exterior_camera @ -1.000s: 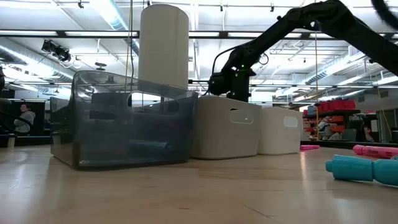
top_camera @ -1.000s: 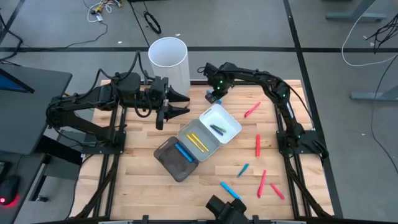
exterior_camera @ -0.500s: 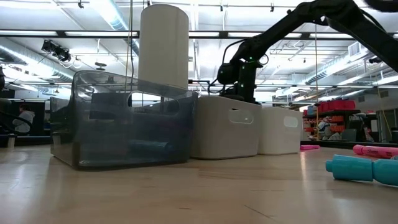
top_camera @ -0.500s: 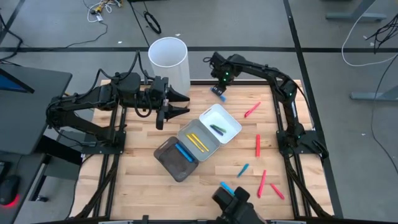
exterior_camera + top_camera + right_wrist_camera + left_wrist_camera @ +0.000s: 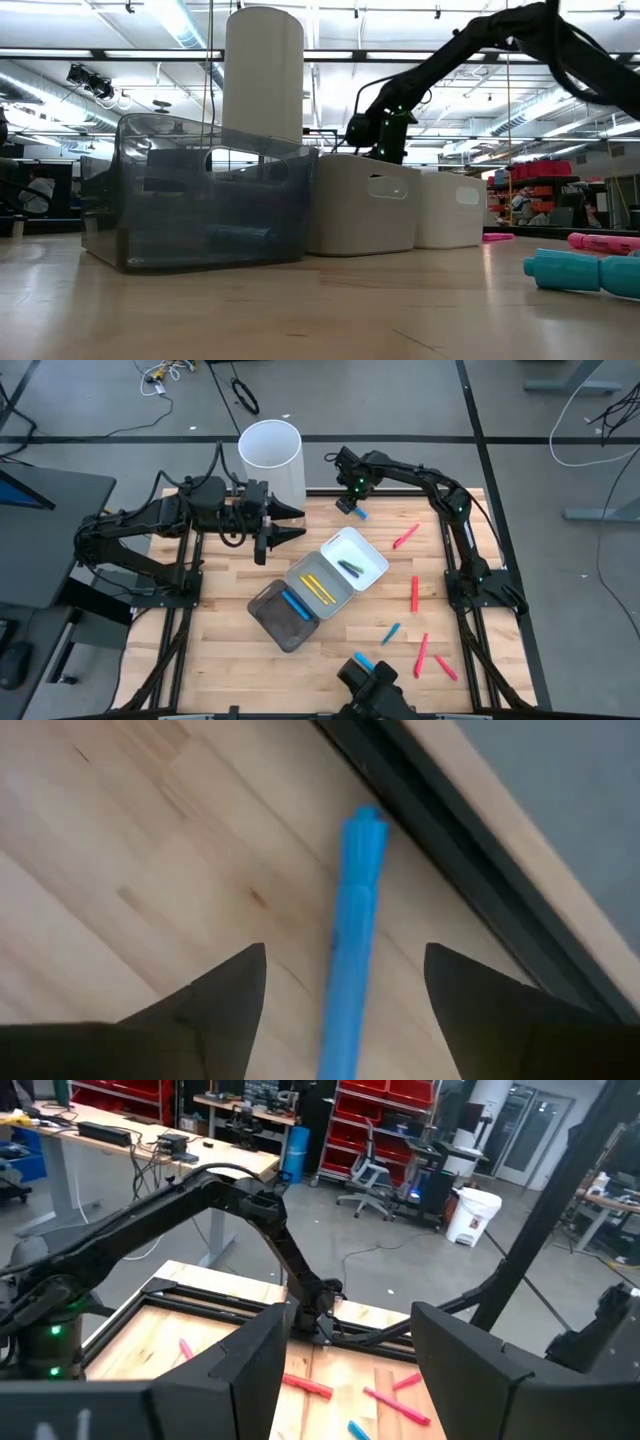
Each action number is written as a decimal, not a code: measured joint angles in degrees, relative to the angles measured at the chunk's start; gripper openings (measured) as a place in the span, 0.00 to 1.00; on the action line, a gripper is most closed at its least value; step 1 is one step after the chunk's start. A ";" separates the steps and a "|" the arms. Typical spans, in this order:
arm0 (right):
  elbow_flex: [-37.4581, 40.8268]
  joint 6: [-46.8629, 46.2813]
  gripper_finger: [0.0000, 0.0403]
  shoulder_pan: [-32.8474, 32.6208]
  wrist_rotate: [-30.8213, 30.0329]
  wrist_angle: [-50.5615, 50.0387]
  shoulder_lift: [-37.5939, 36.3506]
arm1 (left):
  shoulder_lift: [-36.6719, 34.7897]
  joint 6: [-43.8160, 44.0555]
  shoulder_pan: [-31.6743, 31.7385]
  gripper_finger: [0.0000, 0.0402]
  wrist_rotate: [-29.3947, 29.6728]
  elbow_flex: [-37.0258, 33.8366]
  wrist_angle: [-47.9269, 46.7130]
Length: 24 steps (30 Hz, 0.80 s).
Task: Pick & Place Markers
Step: Put the top blue highlighter into the black bin
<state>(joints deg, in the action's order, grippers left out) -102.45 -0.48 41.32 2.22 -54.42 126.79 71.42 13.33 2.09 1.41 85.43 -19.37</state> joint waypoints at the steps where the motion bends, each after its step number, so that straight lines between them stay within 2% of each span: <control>1: 0.00 0.02 0.67 -0.03 -0.09 -0.44 0.43 | 0.00 0.00 0.00 0.55 0.03 0.00 0.18; 8: 1.57 0.12 0.65 0.22 -0.25 -1.19 3.29 | 0.00 1.16 0.00 0.55 -0.11 0.00 1.43; 16: 3.41 0.29 0.64 1.14 -0.44 -0.62 3.11 | 0.02 1.50 -0.07 0.55 -0.15 0.00 1.44; 20: 3.41 0.54 0.57 1.18 -0.79 -1.16 3.22 | 0.01 1.50 -0.07 0.55 -0.15 0.00 1.44; 24: 3.48 0.49 0.44 1.18 -2.12 -1.67 3.24 | 0.02 1.42 -0.07 0.55 -0.15 0.00 1.44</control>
<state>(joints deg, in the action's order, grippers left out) -98.98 0.01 42.50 0.11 -56.09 130.04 71.43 14.74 2.02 1.26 85.43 -17.93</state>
